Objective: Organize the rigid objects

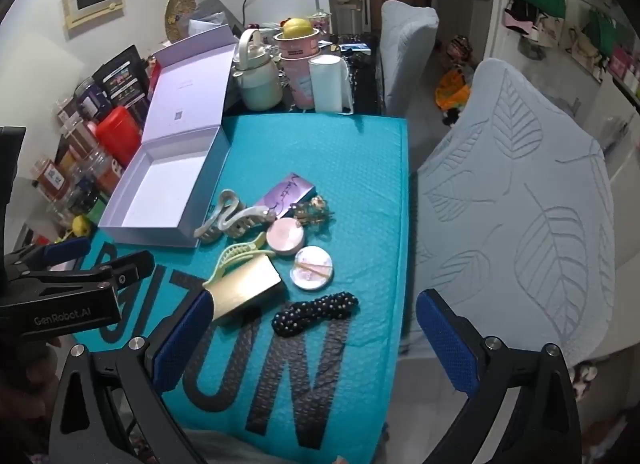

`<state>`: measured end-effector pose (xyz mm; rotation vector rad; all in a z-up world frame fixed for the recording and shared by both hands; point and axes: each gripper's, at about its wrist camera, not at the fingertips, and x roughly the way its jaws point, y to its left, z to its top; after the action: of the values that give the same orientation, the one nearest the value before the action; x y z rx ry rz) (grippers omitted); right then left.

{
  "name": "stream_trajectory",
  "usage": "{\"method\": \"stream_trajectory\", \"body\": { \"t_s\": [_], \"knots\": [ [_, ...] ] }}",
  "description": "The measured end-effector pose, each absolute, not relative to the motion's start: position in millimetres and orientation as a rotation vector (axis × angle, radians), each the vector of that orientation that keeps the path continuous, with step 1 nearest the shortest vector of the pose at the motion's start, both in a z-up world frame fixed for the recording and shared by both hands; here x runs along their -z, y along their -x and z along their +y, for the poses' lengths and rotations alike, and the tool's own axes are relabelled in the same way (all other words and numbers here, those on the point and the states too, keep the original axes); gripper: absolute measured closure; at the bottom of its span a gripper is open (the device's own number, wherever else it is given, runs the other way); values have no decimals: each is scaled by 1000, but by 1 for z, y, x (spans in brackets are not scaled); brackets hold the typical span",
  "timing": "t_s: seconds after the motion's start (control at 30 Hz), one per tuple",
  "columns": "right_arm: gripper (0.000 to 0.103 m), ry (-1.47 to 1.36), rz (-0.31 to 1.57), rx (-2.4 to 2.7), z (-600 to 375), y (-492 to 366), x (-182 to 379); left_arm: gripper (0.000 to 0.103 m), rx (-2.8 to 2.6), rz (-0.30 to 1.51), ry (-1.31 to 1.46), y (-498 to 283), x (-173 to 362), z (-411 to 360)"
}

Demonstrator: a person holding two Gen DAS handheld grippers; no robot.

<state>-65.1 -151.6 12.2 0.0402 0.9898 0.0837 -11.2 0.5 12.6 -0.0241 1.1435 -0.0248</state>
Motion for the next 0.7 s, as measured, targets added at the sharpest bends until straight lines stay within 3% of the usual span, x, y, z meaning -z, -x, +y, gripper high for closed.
{"method": "stream_trajectory", "body": {
  "t_s": [0.7],
  "knots": [
    [0,-34,975,-95,-150,66,-16,0,22,1120,53,12,-18,6]
  ]
}}
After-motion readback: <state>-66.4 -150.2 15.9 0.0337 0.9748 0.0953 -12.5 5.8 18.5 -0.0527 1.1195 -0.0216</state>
